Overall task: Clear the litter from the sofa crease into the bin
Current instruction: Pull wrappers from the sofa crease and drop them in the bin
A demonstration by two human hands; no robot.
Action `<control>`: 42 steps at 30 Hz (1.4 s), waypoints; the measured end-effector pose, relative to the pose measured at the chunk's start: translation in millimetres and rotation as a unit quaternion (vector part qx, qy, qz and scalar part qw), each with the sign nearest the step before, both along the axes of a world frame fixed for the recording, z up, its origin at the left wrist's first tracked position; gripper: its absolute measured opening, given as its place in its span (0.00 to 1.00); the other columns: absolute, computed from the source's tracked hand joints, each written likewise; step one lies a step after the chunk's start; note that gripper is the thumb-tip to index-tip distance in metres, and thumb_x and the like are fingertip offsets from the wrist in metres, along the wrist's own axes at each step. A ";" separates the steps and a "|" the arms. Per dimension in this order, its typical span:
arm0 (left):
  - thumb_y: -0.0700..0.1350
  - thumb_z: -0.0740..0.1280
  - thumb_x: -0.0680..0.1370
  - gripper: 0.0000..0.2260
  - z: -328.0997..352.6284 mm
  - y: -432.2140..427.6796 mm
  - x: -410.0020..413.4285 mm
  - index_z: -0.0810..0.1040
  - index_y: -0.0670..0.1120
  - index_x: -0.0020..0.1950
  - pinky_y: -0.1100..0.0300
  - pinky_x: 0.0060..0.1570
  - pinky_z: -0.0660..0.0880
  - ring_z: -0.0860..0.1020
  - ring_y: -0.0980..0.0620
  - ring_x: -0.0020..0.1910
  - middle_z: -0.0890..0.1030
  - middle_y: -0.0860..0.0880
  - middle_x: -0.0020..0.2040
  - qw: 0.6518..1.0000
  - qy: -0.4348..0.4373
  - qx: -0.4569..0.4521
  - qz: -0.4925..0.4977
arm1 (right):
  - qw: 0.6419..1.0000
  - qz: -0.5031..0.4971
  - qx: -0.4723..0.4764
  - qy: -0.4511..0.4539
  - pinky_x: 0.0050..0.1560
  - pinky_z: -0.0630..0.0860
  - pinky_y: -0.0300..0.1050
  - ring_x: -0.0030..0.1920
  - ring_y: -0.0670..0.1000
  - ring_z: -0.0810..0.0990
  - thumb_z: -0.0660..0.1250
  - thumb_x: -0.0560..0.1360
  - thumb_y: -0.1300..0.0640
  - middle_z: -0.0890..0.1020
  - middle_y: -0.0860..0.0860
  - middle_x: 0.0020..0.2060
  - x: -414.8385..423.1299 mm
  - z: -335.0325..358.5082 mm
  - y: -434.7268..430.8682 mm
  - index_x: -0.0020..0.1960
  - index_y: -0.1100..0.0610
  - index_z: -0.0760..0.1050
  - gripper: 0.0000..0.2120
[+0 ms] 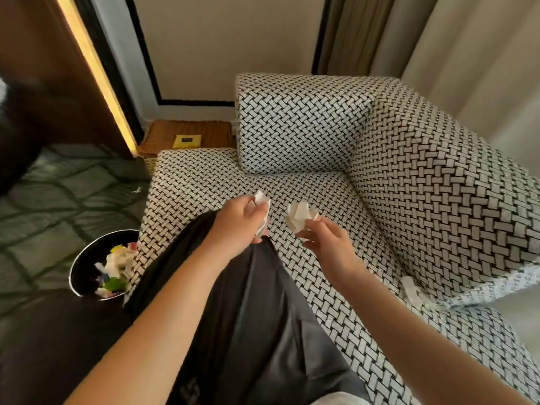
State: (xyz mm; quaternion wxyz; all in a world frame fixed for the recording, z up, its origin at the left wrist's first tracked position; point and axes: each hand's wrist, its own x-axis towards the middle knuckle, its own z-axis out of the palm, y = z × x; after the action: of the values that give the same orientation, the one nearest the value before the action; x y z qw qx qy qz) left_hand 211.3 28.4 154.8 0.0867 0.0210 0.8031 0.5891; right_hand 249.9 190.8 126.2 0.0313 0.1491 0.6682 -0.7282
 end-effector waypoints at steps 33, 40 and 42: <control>0.43 0.59 0.79 0.10 -195.9 -354.3 -115.4 0.73 0.40 0.56 0.51 0.43 0.80 0.78 0.45 0.47 0.77 0.42 0.54 0.880 -0.282 0.036 0.380 | 0.852 0.411 0.309 -0.098 0.37 0.67 0.43 0.37 0.52 0.71 0.62 0.71 0.60 0.73 0.56 0.34 -213.4 -169.9 -397.6 0.35 0.63 0.72 0.08; 0.43 0.58 0.79 0.18 -256.3 -365.9 -126.7 0.65 0.41 0.69 0.48 0.41 0.80 0.77 0.40 0.56 0.73 0.38 0.63 0.877 -0.387 0.018 0.283 | 0.743 0.478 0.452 -0.125 0.48 0.71 0.46 0.48 0.57 0.75 0.62 0.74 0.56 0.76 0.59 0.45 -227.2 -233.1 -421.4 0.39 0.58 0.71 0.07; 0.43 0.58 0.79 0.17 -272.2 -371.7 -130.3 0.66 0.41 0.68 0.48 0.41 0.80 0.77 0.40 0.57 0.73 0.39 0.64 0.882 -0.391 0.009 0.263 | 0.722 0.483 0.476 -0.135 0.54 0.72 0.46 0.57 0.59 0.75 0.62 0.75 0.55 0.77 0.59 0.56 -232.1 -249.1 -427.3 0.59 0.61 0.72 0.15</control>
State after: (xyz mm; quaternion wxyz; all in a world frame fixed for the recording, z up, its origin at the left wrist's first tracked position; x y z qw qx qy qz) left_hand 81.0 -343.3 -117.4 0.2353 -0.4222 0.6744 0.5581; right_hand 17.8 -236.5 -122.9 0.3938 -0.1018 0.8972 -0.1721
